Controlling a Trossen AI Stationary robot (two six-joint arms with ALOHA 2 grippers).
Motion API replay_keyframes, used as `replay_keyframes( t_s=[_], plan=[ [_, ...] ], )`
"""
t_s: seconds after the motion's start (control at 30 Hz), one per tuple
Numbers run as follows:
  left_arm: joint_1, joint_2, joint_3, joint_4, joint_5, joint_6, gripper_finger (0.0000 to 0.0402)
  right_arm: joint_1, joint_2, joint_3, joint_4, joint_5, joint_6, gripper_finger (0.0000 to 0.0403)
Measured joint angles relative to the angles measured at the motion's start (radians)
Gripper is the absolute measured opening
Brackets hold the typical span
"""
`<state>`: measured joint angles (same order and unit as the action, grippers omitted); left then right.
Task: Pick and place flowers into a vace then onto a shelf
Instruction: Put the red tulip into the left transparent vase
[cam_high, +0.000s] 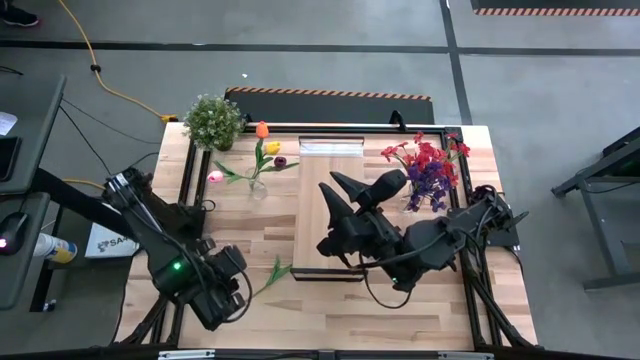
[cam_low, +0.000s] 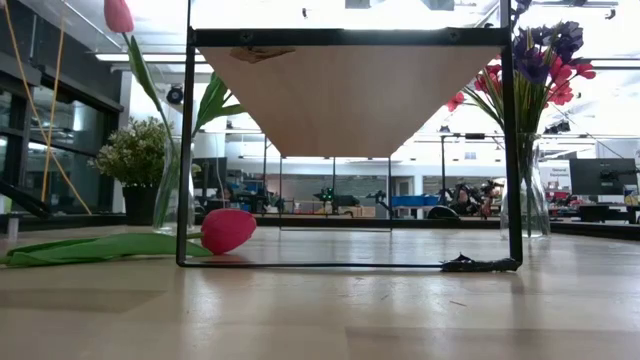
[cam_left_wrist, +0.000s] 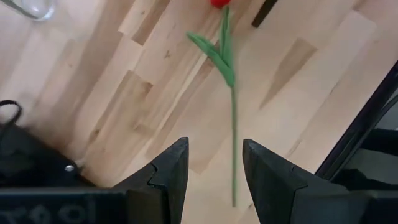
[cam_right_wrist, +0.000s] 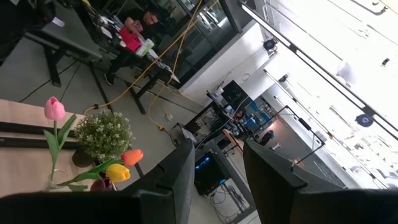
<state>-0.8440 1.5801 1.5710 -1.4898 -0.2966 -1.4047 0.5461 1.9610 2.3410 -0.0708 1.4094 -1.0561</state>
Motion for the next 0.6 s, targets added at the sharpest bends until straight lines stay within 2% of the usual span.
replay_keyframes(
  t_s=[0.17,0.27,0.6],
  plan=[
    [0.000,0.000,-0.061,0.079,0.009,-0.018,0.0186,0.000,0.000,0.000,0.000,0.000,0.000,0.0129],
    [0.000,0.000,-0.091,0.118,0.025,-0.019,0.0204,0.000,0.000,0.000,0.000,0.000,0.000,0.0129],
    [0.000,0.000,-0.219,0.237,0.032,-0.013,0.0343,0.000,0.000,0.000,0.000,0.003,0.000,0.0129]
  ],
)
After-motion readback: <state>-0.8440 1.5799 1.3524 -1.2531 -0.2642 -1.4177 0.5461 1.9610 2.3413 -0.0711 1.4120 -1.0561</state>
